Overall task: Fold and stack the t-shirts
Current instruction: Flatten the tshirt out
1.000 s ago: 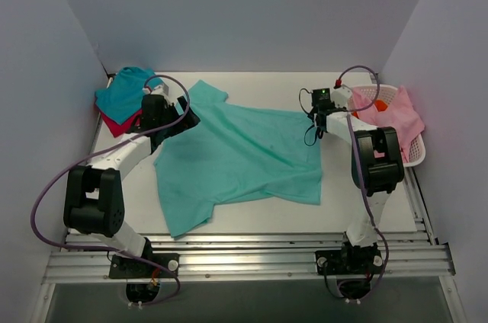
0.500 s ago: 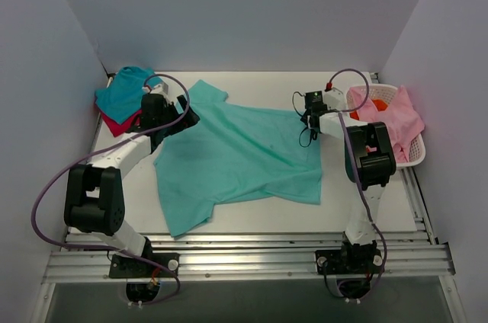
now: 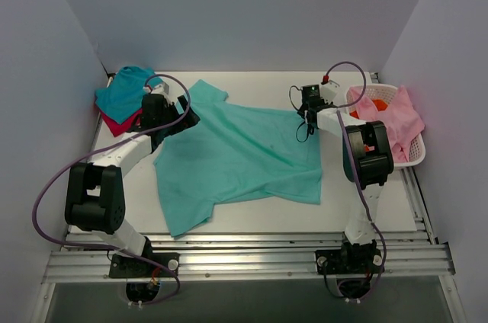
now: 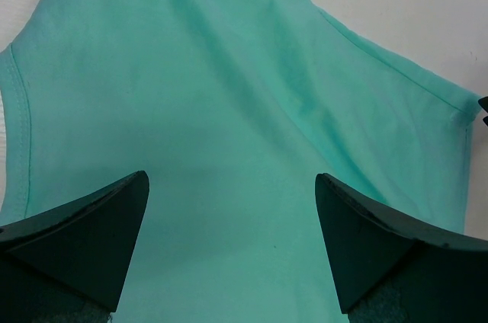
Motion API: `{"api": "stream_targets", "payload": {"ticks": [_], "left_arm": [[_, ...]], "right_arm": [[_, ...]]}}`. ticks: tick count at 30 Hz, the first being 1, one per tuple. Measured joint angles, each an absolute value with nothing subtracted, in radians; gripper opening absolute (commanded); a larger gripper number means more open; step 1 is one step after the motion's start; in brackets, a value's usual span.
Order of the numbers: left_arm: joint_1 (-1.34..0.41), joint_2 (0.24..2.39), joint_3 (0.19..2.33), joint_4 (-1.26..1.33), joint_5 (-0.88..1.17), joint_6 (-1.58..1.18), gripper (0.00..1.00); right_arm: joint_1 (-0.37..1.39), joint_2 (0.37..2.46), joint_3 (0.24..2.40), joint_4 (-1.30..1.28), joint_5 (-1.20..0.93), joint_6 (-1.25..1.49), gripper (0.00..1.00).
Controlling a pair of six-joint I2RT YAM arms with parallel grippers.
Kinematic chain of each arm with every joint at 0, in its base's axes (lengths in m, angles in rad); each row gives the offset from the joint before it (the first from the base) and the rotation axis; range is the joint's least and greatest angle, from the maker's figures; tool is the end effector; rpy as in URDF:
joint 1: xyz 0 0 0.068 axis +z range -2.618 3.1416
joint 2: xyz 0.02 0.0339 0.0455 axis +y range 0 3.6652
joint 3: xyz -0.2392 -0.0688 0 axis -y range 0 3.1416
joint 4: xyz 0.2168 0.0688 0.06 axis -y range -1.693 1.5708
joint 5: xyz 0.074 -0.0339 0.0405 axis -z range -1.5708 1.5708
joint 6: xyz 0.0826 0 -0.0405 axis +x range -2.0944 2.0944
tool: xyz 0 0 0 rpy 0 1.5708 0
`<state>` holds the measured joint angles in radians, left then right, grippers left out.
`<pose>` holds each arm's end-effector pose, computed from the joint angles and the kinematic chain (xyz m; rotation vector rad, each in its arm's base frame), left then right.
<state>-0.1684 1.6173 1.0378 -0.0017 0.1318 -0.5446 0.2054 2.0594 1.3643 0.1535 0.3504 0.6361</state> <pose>0.3685 -0.0737 0.1983 -0.3340 2.1731 -0.5497 0.4631 0.0675 0.1538 0.6444 1.9770 0.1435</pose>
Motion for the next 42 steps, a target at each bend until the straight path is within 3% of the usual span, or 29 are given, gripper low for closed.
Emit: {"api": "stream_targets", "payload": {"ticks": [22,25,29,42], "left_arm": [[-0.168,1.623,1.038,-0.002,0.132,-0.540,1.00],[-0.168,1.629,1.038,-0.001,0.131,-0.540,1.00],[-0.168,1.638,1.038,-0.002,0.132,-0.538,1.00],[-0.168,1.640,1.038,-0.002,0.131,-0.538,1.00]], "right_arm": [[0.205,2.117,1.364,0.183,0.354,0.634,0.34],[0.204,2.119,1.364,0.184,0.354,0.633,0.29],[0.204,2.122,1.364,0.189,0.351,0.627,0.00],[0.204,2.125,1.359,0.212,0.344,0.627,0.00]]}}
